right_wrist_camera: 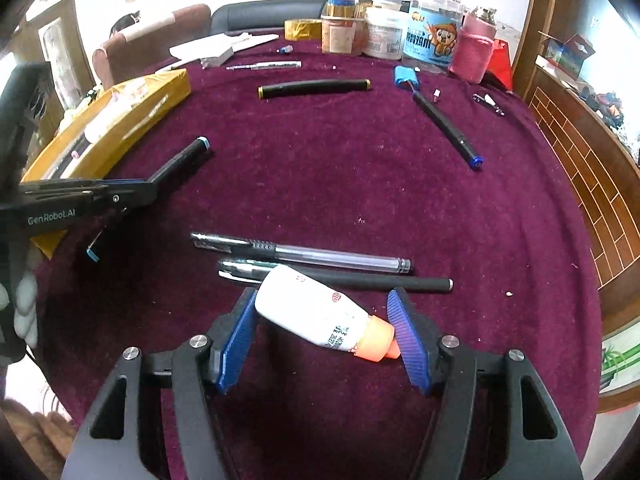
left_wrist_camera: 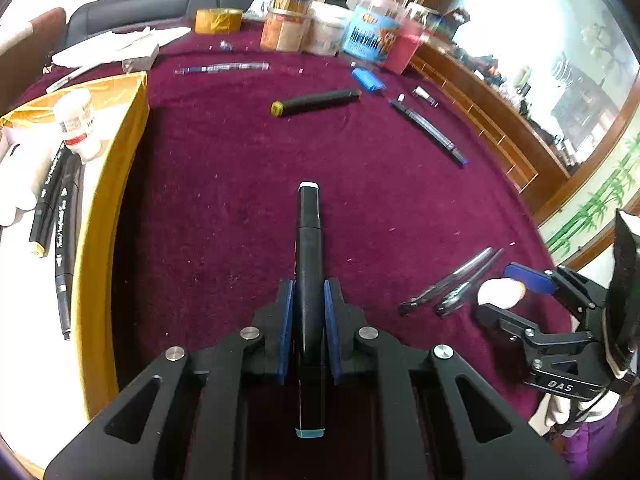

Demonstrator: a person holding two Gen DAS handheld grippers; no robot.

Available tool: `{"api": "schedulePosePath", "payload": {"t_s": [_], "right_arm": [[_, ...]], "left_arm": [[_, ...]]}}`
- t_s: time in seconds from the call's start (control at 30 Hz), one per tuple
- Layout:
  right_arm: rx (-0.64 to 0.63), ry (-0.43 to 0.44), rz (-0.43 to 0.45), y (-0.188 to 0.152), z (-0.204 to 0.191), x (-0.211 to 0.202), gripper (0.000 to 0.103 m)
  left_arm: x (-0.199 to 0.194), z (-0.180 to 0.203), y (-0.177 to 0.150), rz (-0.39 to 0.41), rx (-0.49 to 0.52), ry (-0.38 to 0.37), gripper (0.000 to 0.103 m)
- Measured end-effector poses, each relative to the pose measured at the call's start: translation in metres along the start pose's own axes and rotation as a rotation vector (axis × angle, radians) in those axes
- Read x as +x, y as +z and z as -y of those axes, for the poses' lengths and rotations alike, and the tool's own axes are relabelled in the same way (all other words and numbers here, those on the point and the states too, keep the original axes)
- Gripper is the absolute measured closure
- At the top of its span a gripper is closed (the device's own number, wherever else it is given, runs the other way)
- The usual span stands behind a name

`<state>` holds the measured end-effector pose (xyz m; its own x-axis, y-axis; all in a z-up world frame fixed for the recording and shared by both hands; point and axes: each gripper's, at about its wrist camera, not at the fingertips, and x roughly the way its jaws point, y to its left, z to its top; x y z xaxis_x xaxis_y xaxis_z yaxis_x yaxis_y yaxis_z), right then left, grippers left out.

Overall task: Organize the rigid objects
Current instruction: 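Grasp the teal-capped black marker with left tool while right grasps the orange-capped glue bottle, then carry the marker and glue bottle over the box and open both tools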

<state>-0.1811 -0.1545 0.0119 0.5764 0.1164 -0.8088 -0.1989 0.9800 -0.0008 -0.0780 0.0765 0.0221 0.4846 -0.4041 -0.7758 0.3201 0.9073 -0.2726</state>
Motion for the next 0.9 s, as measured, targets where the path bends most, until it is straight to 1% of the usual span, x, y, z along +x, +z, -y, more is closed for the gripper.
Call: {"api": "schedulePosePath", "payload": {"t_s": [0.2, 0.3, 0.37, 0.47, 0.53, 0.63, 0.73, 0.9], "right_arm": [[0.013, 0.016, 0.042, 0.004, -0.001, -0.013, 0.043], [0.008, 0.029, 0.064, 0.008, -0.007, -0.019, 0.043], [-0.007, 0.042, 0.075, 0.012, -0.014, -0.022, 0.043], [-0.036, 0.071, 0.094, 0.020, -0.030, -0.026, 0.043], [-0.057, 0.099, 0.102, 0.027, -0.044, -0.026, 0.043], [-0.101, 0.135, 0.112, 0.037, -0.068, -0.025, 0.043], [-0.145, 0.173, 0.120, 0.045, -0.094, -0.023, 0.042], [-0.216, 0.228, 0.114, 0.057, -0.136, -0.015, 0.042]], "left_arm": [[-0.035, -0.008, -0.005, 0.070, -0.044, -0.055, 0.090], [-0.057, -0.018, -0.007, 0.111, -0.069, -0.064, 0.090], [-0.076, -0.030, -0.010, 0.143, -0.092, -0.055, 0.090], [-0.098, -0.053, -0.013, 0.176, -0.134, -0.021, 0.090], [-0.112, -0.074, -0.015, 0.206, -0.171, 0.029, 0.090], [-0.119, -0.103, -0.019, 0.218, -0.232, 0.086, 0.090], [-0.118, -0.132, -0.024, 0.209, -0.296, 0.141, 0.090], [-0.101, -0.166, -0.028, 0.158, -0.375, 0.173, 0.090]]}}
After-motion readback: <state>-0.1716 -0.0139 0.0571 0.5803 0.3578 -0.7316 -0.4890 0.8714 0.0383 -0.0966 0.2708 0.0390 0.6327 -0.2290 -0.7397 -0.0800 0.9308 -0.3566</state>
